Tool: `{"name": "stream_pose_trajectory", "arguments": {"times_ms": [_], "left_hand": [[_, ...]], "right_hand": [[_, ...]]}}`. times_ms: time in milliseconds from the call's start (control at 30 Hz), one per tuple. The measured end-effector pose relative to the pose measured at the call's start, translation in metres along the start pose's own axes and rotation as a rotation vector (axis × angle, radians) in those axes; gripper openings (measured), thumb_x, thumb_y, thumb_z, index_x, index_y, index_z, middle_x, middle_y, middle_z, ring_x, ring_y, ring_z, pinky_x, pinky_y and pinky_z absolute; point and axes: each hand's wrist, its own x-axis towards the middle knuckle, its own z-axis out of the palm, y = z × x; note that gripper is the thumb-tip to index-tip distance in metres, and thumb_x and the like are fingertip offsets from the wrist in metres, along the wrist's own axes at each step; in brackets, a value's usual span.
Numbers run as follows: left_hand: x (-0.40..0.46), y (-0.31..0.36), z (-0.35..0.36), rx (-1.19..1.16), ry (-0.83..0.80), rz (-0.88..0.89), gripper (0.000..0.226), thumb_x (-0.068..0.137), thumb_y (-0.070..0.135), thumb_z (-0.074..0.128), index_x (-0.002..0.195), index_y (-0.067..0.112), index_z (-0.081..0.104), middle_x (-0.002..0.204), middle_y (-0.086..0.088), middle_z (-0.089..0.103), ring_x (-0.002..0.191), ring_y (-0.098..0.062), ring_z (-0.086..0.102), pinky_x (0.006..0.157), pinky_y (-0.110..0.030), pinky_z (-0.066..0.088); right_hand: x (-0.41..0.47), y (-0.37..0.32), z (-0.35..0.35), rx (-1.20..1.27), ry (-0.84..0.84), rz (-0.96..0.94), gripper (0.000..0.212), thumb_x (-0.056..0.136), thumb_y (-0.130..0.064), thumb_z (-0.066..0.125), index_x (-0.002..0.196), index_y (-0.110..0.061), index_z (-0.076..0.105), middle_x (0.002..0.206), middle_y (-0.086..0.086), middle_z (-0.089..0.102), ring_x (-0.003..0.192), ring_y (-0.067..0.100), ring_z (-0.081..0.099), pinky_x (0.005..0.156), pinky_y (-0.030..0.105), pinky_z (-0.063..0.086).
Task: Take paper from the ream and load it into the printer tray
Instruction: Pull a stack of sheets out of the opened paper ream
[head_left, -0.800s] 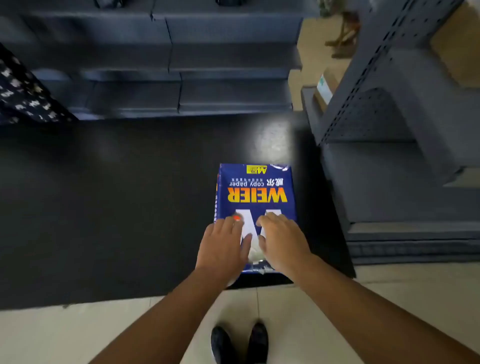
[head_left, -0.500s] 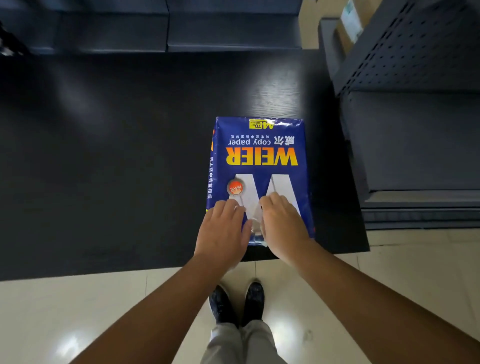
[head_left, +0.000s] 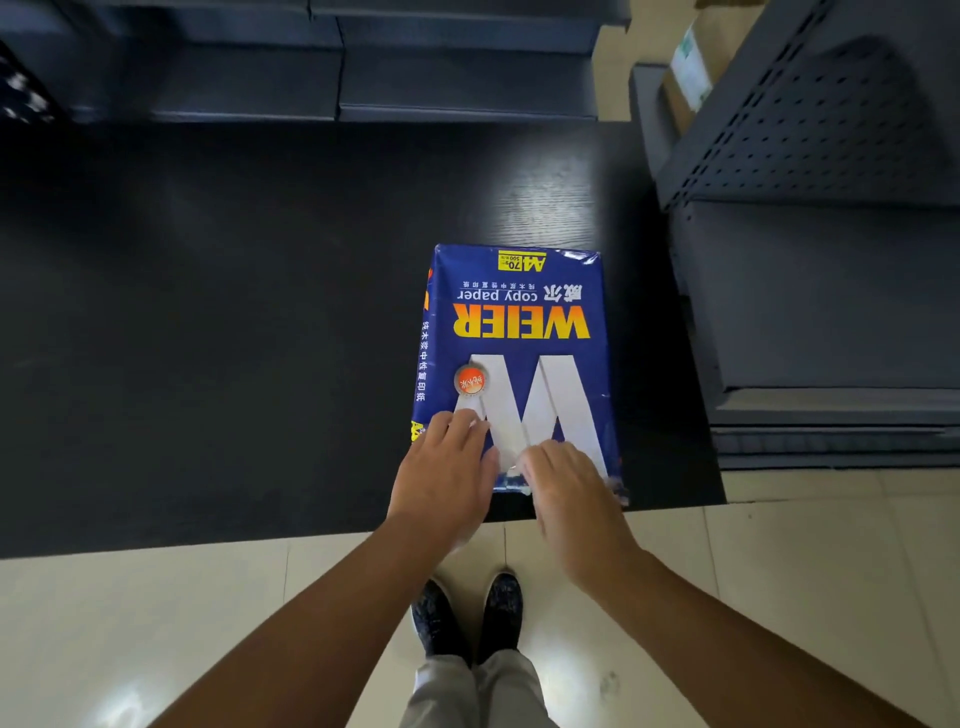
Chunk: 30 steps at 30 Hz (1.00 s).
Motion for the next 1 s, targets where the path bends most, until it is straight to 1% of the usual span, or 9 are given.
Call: {"name": "stream_pose_trajectory", "arguments": {"times_ms": [67, 167, 333, 433, 500, 567, 667, 767, 1000], "left_hand": [[-0.003, 0.002, -0.001, 0.018, 0.003, 0.009, 0.035, 0.098, 0.04, 0.041, 0.123, 0.017, 0.05, 0.123, 0.0, 0.05, 0.112, -0.018, 0.042, 0.096, -0.034, 0.049], [-0.011, 0.006, 0.001, -0.025, 0.007, -0.037, 0.045, 0.097, 0.047, 0.032, 0.126, 0.016, 0.047, 0.127, 0.0, 0.048, 0.118, -0.019, 0.041, 0.102, -0.036, 0.044], [-0.032, 0.011, 0.013, 0.012, -0.004, -0.018, 0.07, 0.088, 0.062, 0.039, 0.135, 0.01, 0.039, 0.132, -0.004, 0.046, 0.125, -0.024, 0.04, 0.108, -0.04, 0.04], [-0.036, 0.01, 0.019, 0.058, -0.043, -0.019, 0.079, 0.085, 0.064, 0.045, 0.14, 0.008, 0.031, 0.139, -0.007, 0.041, 0.131, -0.027, 0.035, 0.112, -0.043, 0.035], [-0.038, 0.01, 0.021, 0.058, -0.048, -0.032, 0.08, 0.086, 0.065, 0.044, 0.141, 0.009, 0.029, 0.142, -0.007, 0.039, 0.135, -0.026, 0.032, 0.114, -0.043, 0.034], [-0.039, 0.011, 0.022, 0.065, -0.057, -0.04, 0.08, 0.087, 0.065, 0.043, 0.143, 0.009, 0.027, 0.145, -0.007, 0.036, 0.137, -0.026, 0.029, 0.115, -0.042, 0.032], [-0.039, 0.011, 0.023, 0.064, -0.056, -0.039, 0.081, 0.088, 0.065, 0.042, 0.144, 0.01, 0.024, 0.146, -0.007, 0.034, 0.138, -0.026, 0.027, 0.116, -0.042, 0.031], [-0.039, 0.01, 0.022, 0.07, -0.052, -0.029, 0.081, 0.088, 0.065, 0.042, 0.144, 0.009, 0.025, 0.145, -0.007, 0.035, 0.138, -0.026, 0.028, 0.116, -0.042, 0.031], [-0.039, 0.008, 0.022, 0.068, -0.045, -0.008, 0.081, 0.088, 0.064, 0.041, 0.144, 0.008, 0.024, 0.146, -0.008, 0.035, 0.139, -0.026, 0.027, 0.117, -0.043, 0.029]], "right_hand": [[-0.028, -0.005, 0.0, 0.076, 0.034, -0.057, 0.021, 0.077, 0.008, 0.063, 0.086, -0.01, 0.057, 0.078, 0.005, 0.056, 0.072, 0.021, 0.052, 0.068, 0.03, 0.043], [-0.069, -0.009, 0.013, 0.111, 0.049, -0.108, 0.024, 0.079, 0.004, 0.065, 0.084, -0.017, 0.054, 0.076, 0.0, 0.054, 0.069, 0.017, 0.049, 0.068, 0.023, 0.035], [-0.099, -0.005, 0.037, 0.159, 0.004, -0.063, 0.019, 0.082, -0.002, 0.068, 0.089, -0.018, 0.06, 0.081, -0.003, 0.059, 0.074, 0.014, 0.053, 0.067, 0.025, 0.049], [-0.098, -0.001, 0.032, 0.395, 0.077, 0.189, 0.008, 0.092, -0.016, 0.057, 0.095, -0.02, 0.063, 0.084, -0.009, 0.06, 0.078, 0.007, 0.055, 0.07, 0.023, 0.05], [-0.089, 0.006, 0.027, 0.555, 0.197, 0.477, 0.02, 0.092, -0.021, 0.056, 0.112, -0.021, 0.061, 0.091, -0.009, 0.062, 0.081, 0.005, 0.058, 0.071, 0.024, 0.051], [-0.079, 0.015, 0.024, 0.63, 0.237, 0.647, 0.035, 0.093, -0.021, 0.057, 0.128, -0.019, 0.055, 0.102, -0.007, 0.061, 0.086, 0.005, 0.058, 0.071, 0.025, 0.052], [-0.067, 0.019, 0.023, 0.618, 0.209, 0.675, 0.047, 0.093, -0.019, 0.059, 0.138, -0.016, 0.047, 0.108, -0.004, 0.055, 0.084, 0.006, 0.057, 0.066, 0.017, 0.046], [-0.06, 0.016, 0.026, 0.604, 0.185, 0.705, 0.045, 0.092, -0.018, 0.061, 0.134, -0.014, 0.048, 0.11, -0.002, 0.053, 0.084, 0.012, 0.058, 0.061, 0.012, 0.041], [-0.046, 0.011, 0.029, 0.753, 0.277, 0.876, 0.041, 0.087, -0.013, 0.063, 0.126, -0.015, 0.052, 0.111, 0.004, 0.061, 0.087, 0.016, 0.062, 0.063, 0.021, 0.047]]}}
